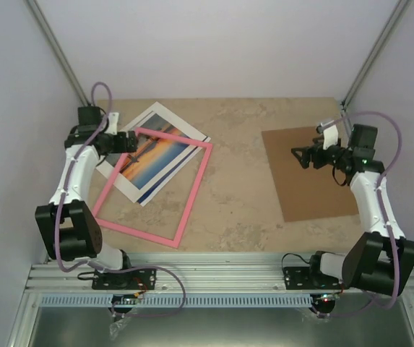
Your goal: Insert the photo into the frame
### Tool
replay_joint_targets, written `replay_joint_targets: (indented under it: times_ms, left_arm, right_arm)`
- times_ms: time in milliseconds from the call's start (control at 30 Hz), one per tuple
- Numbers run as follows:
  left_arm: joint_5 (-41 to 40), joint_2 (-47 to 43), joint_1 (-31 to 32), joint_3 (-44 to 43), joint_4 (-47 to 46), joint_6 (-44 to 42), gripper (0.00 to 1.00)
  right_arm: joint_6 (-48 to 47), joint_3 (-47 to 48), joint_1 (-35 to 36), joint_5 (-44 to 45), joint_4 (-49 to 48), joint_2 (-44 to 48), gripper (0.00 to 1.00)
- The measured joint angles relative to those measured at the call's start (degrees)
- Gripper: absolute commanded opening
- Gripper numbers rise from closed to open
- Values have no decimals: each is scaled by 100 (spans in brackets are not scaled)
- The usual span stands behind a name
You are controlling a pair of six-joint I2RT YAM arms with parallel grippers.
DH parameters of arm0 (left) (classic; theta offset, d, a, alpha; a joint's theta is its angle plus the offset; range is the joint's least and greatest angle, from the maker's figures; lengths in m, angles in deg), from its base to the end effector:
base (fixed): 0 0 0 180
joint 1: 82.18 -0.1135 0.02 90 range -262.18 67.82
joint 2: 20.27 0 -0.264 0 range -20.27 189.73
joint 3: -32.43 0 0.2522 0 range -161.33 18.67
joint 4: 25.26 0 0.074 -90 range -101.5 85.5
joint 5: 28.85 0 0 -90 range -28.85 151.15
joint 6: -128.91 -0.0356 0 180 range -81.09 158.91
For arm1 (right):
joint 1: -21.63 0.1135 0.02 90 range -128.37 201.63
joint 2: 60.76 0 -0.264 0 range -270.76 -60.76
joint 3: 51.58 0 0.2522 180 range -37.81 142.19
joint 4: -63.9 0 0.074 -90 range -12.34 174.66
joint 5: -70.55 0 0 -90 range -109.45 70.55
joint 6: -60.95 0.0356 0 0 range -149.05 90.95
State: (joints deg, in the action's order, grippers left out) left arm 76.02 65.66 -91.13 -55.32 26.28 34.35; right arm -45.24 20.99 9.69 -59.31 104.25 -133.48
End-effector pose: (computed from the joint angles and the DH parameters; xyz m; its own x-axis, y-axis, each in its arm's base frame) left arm 0.3209 0.0413 0.3021 -0.7501 -0.0404 -0.6600 0.0734 0.9869 -0.1438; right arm 0.2697 -0.0337 0.2991 -0.5215 -0.1085 -0.8463 -0.4826 0.8555 0.1877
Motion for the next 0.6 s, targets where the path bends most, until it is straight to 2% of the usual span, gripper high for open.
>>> replay_joint_targets:
  times_ms: [267,600]
  left_arm:
    - [-52,7,1062,544,-50,-295,99]
    - [-483,673,3209,686,-216,-461,99]
  right_arm:
    - [111,-1226,332,157,-726,809,98]
    - [101,-1753,461,289,-1305,1530,98]
